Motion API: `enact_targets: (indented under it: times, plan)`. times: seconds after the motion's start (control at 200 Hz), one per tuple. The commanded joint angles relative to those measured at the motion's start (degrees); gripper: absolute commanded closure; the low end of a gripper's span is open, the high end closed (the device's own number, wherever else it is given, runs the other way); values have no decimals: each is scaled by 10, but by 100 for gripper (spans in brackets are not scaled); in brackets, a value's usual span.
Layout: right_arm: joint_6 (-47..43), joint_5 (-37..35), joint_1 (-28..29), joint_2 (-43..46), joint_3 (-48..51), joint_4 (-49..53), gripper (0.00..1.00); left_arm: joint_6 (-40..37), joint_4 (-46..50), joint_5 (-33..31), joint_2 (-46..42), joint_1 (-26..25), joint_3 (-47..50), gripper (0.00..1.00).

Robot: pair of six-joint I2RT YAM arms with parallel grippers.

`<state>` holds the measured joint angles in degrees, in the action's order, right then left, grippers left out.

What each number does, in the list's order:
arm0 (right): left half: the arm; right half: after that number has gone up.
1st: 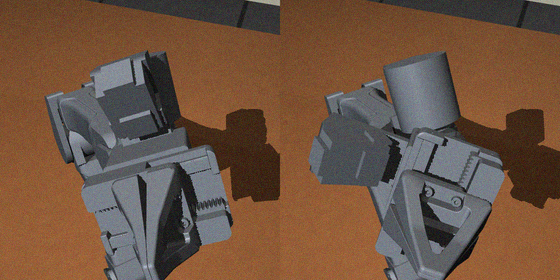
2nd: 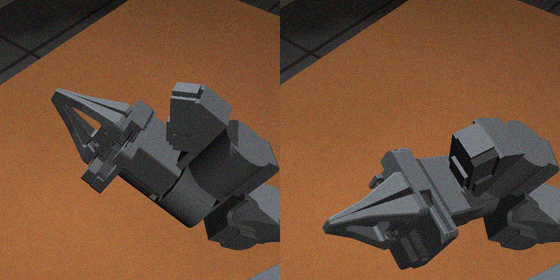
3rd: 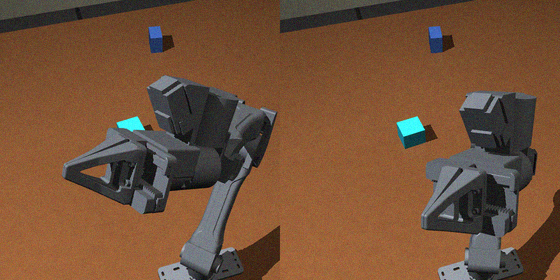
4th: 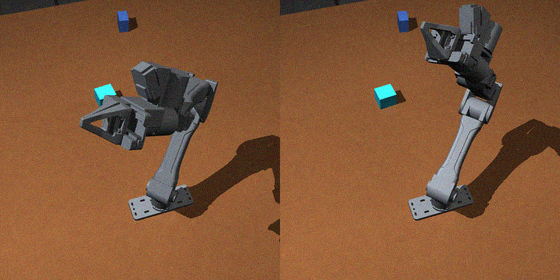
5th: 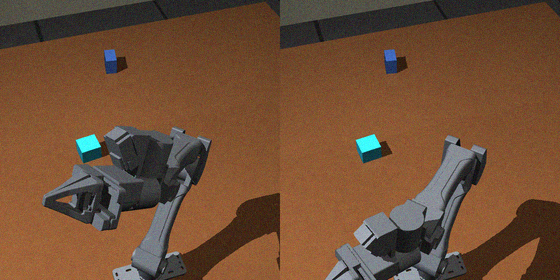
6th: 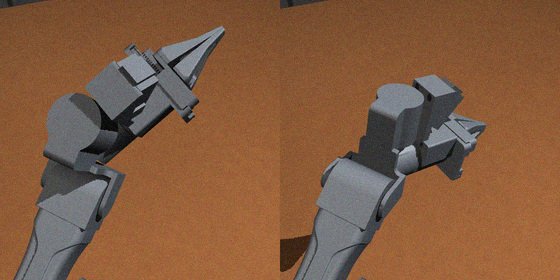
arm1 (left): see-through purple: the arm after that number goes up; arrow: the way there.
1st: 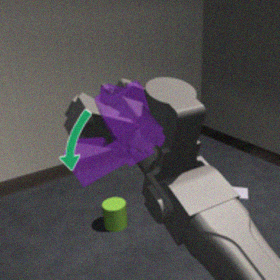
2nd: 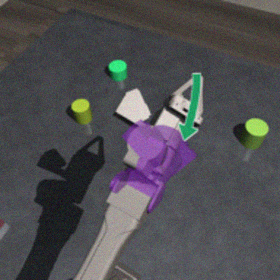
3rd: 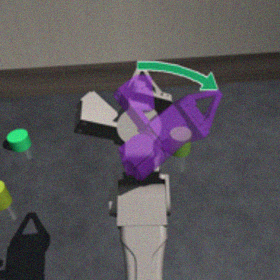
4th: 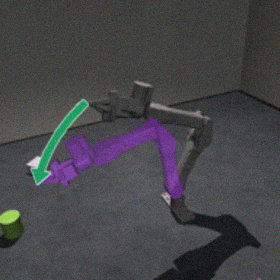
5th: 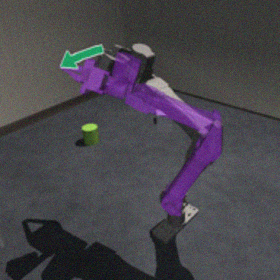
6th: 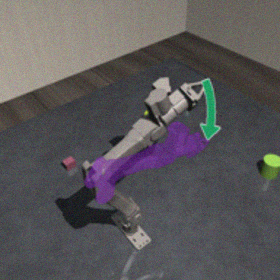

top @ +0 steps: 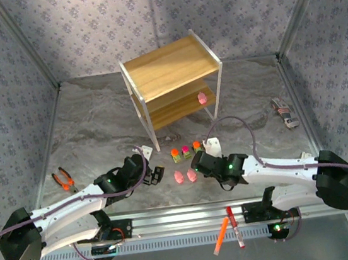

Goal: Place and organize the plastic toys onto the shelf

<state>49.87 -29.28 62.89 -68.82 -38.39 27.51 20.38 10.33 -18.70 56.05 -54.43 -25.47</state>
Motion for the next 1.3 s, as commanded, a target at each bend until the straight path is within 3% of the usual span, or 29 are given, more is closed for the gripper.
enact_targets:
  times: [0.0, 0.525, 0.879, 1.294]
  plan:
    - [-18, -21, -15, 8, -32, 39, 73, -8, -2, -6, 3, -3, -20, 6]
    - [-113, -4, -110, -5, -157, 48, 74, -14, -18, 28, -21, -3, -10, 6]
    - [-167, 19, -160, -50, -229, 29, 74, -22, -50, 114, -36, -3, 2, 6]
    - [-188, 37, -204, -102, -285, 3, 75, -10, -16, 115, -49, -33, 1, 6]
